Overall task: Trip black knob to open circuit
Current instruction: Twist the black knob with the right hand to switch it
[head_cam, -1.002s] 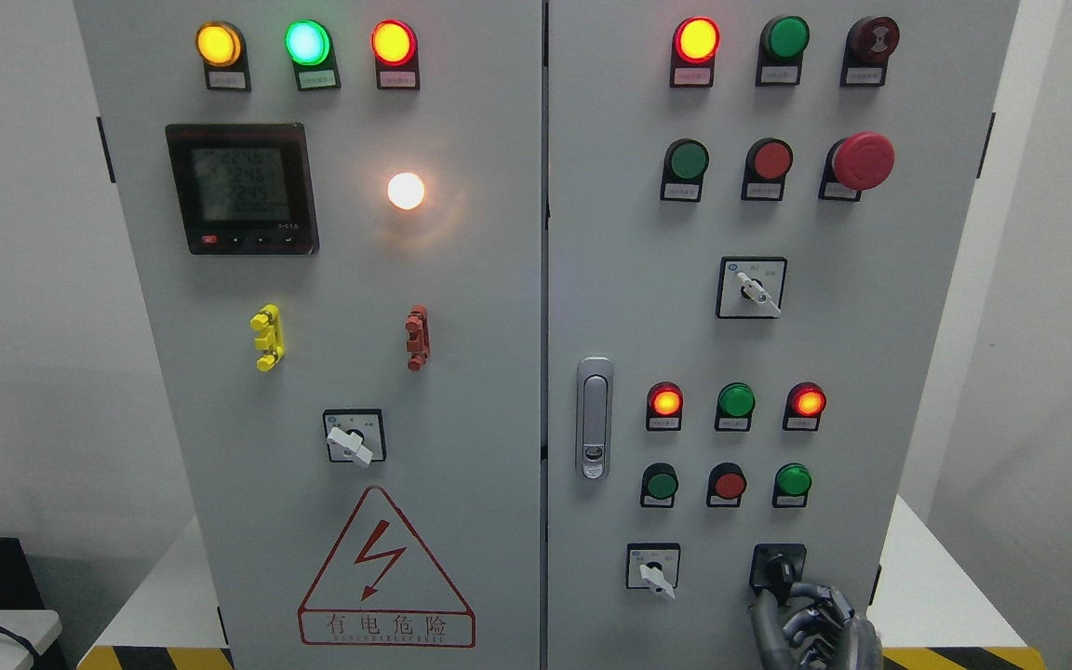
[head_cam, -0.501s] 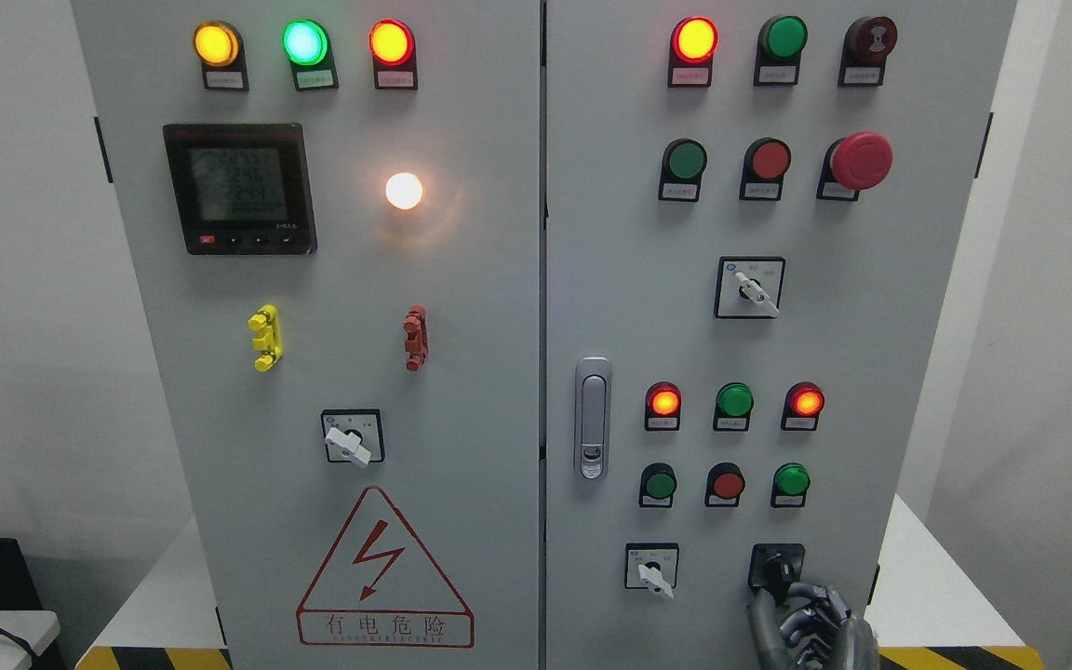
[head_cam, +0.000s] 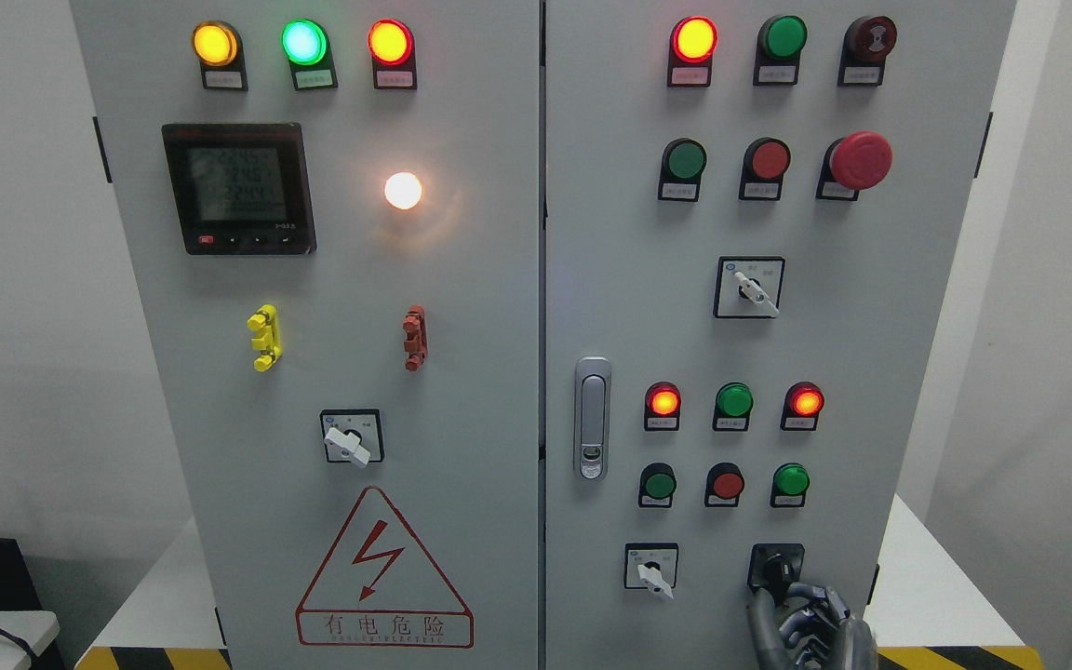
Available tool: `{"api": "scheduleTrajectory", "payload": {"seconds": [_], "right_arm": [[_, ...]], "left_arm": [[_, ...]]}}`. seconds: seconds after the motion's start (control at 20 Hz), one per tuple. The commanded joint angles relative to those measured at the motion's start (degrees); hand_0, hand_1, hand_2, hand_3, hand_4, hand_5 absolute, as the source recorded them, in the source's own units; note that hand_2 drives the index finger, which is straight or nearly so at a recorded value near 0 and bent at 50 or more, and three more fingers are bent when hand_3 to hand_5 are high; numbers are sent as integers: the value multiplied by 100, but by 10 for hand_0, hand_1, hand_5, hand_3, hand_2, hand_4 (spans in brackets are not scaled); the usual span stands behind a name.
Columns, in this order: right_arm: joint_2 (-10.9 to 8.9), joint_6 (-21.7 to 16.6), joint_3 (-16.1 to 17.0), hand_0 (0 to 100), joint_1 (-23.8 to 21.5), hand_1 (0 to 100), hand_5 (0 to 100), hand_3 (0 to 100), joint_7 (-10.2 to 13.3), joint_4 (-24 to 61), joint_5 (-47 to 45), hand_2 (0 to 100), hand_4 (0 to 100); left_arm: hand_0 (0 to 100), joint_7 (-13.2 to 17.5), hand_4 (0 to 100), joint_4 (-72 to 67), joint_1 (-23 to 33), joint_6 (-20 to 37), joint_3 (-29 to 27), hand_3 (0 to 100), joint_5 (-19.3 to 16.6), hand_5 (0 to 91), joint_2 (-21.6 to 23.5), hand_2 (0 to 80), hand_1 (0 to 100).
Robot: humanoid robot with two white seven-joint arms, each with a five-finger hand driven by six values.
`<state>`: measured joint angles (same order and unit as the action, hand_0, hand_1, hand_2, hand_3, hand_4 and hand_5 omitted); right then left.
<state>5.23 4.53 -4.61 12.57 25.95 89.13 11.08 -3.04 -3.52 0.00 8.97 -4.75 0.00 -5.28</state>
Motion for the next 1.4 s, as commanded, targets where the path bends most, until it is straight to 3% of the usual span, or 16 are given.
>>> {"api": "scheduleTrajectory", "payload": {"seconds": [0.0,1.35], "right_arm": [[14,-5,-22,477,-1,726,931,891,-2,17,-1,561,901],[198,13,-84,481,-1,717,933,909,-2,17,-18,590,911]], "left_arm": [[120,-3,0,0,-44,0,0,0,-185,0,0,0,389],[120,-3,0,0,-44,0,0,0,-193,0,0,0,389]]}}
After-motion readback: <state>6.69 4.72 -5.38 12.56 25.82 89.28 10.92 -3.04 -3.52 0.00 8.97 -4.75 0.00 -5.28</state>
